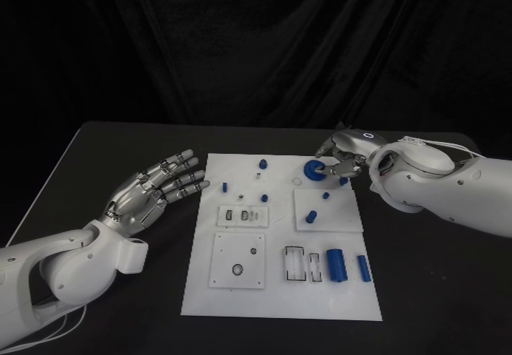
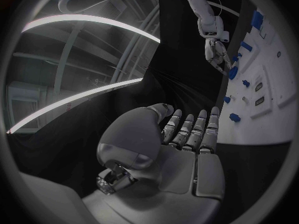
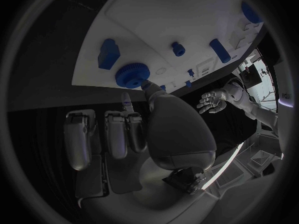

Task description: Assemble the parts on the task board

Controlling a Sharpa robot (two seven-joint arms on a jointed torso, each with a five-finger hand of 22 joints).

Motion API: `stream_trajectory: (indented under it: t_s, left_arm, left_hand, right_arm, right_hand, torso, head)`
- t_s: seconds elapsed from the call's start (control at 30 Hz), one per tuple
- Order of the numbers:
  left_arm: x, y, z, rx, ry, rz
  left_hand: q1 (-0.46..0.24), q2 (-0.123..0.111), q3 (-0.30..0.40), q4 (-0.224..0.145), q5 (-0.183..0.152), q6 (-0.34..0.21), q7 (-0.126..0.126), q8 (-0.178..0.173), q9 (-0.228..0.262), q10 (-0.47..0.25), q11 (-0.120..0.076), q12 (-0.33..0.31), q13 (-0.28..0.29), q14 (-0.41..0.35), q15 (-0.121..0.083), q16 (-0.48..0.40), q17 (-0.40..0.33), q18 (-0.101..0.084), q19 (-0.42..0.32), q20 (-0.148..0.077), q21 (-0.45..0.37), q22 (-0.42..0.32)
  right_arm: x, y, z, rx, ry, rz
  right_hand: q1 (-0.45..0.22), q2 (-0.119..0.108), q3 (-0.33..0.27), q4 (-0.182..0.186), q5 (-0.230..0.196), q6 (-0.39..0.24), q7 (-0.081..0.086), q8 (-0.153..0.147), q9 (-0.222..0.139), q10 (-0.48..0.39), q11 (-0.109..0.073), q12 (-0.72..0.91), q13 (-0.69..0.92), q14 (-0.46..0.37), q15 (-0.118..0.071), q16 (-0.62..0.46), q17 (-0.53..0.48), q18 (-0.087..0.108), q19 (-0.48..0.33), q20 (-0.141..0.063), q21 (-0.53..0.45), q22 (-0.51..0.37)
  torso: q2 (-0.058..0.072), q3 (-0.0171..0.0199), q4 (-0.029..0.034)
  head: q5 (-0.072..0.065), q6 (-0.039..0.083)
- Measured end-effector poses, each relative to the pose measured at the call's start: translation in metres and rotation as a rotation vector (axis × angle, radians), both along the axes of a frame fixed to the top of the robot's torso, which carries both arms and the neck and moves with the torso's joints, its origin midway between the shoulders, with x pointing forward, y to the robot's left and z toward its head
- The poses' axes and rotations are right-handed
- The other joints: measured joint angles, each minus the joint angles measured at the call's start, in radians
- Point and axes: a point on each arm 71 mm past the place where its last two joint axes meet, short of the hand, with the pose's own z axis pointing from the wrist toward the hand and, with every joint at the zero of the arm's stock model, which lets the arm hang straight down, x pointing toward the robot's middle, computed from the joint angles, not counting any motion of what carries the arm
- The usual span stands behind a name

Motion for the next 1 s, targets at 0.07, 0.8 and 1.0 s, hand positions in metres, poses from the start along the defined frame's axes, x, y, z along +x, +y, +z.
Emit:
stream_trajectory:
  t_s: [0.07,0.8,1.0]
  left_arm:
    - [0.0001,0.0002,0.0,0.0,0.0,0.0]
    - [0.0014,0.0005,-0.0005,-0.001,0.0,-0.002]
    - [0.0017,0.0007,-0.0006,-0.002,0.0,-0.003]
  left_hand:
    - [0.0,0.0,0.0,0.0,0.0,0.0,0.0,0.0,0.0,0.0,0.0,0.0,0.0,0.0,0.0,0.002,0.0,0.0,0.0,0.0,0.0,0.0]
    - [-0.003,-0.003,0.0,0.0,0.0,0.0,0.0,0.0,0.0,0.003,0.003,0.0,0.0,0.0,0.0,0.002,0.0,0.0,0.0,0.0,0.0,0.0]
    - [-0.004,-0.004,0.0,0.0,0.0,0.0,0.0,0.0,0.0,0.003,0.003,0.0,0.0,0.0,0.0,0.002,0.0,0.0,0.0,0.0,0.0,0.0]
  right_arm:
    - [0.0002,0.0009,-0.0009,-0.001,0.002,0.001]
    - [0.0024,0.0059,-0.009,-0.045,0.012,-0.007]
    - [0.0021,0.0065,-0.0078,-0.053,0.006,-0.002]
  right_hand:
    - [0.0,0.0,-0.002,0.002,-0.003,0.0,0.0,0.0,0.002,0.0,0.0,0.0,0.0,0.0,0.0,0.0,0.0,0.0,0.0,0.0,0.0,0.0]
    - [0.014,-0.013,0.005,-0.031,0.013,0.03,0.013,0.015,0.018,0.001,0.008,0.0,0.0,0.004,0.004,0.0,0.0,0.0,0.0,0.0,0.0,0.0]
    - [0.067,-0.019,0.029,-0.089,0.09,0.055,0.011,0.056,0.038,0.001,0.008,0.0,0.0,0.004,0.004,0.0,0.0,0.0,0.0,0.0,0.0,0.0]
  torso:
    - [0.0,0.0001,-0.0003]
    - [0.0,-0.0004,-0.0002]
    - [0.0,-0.0001,0.0008]
  head:
    - [0.0,0.0]
    - [0.001,-0.004]
    - [0.0,-0.004]
